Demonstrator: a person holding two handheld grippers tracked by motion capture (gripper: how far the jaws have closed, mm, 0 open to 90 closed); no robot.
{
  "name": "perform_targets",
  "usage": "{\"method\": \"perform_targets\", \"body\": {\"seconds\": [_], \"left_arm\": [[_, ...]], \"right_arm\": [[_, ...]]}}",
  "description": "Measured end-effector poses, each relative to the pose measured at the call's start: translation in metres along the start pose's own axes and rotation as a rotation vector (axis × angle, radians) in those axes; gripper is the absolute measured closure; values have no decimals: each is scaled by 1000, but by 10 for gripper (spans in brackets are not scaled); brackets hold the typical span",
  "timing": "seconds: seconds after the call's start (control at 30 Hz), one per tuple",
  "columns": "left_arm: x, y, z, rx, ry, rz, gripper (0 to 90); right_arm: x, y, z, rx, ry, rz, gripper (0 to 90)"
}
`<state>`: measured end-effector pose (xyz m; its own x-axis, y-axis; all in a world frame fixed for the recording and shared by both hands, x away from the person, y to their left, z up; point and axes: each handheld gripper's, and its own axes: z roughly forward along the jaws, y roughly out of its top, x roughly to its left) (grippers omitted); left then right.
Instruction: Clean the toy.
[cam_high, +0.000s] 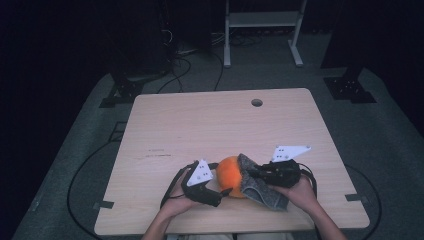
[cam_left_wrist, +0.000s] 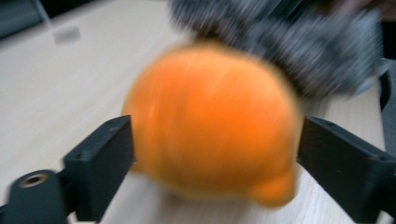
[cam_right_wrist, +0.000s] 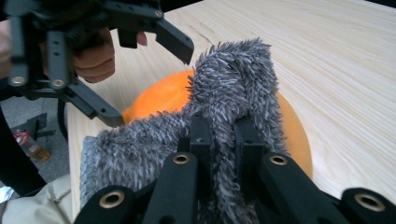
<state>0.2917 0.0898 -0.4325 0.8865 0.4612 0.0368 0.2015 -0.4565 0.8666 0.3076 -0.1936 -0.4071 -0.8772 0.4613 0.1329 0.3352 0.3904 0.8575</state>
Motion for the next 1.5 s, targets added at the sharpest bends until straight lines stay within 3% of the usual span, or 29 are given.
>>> {"method": "perform_targets", "body": {"seconds": [0.07,0.1,0.23,0.4,0.5,0.6,0.7,0.8,0.93,1.07,1.17,1.27,1.33,1.43,1.5], "left_arm": [[3,-4,11,50,-33,-57,85],[2,-5,13,50,-31,-54,98],[-5,-1,9,-1,28,-12,313],[-12,8,7,-23,50,20,342],[-18,12,8,-15,71,65,341],[-25,17,11,-17,92,104,338],[-33,20,12,-25,103,159,332],[-37,19,13,-13,117,200,331],[-31,15,12,-31,92,166,330],[-26,15,13,-46,73,85,195],[-24,16,15,-41,58,58,207],[-28,16,14,-53,76,99,321],[-30,17,14,-63,82,114,343],[-37,20,15,-67,89,172,354],[-41,21,15,-57,98,215,354]], "right_arm": [[-3,-3,-3,-2,3,5,806],[-3,-4,-3,2,4,9,806],[-5,-9,-8,3,-37,2,805],[-12,-15,-24,20,-96,18,806],[1,-6,-33,-14,-60,-20,806],[20,9,-30,-37,-1,-76,806],[35,21,-18,-9,29,-129,806],[35,21,-6,39,19,-151,806],[23,14,-14,24,-34,-120,807],[9,1,-21,28,-49,-61,807],[6,-1,-24,21,-51,-52,807],[10,3,-27,27,-62,-71,806],[15,8,-29,24,-40,-81,806],[30,20,-25,31,19,-127,806],[39,26,-17,63,22,-169,806]]}}
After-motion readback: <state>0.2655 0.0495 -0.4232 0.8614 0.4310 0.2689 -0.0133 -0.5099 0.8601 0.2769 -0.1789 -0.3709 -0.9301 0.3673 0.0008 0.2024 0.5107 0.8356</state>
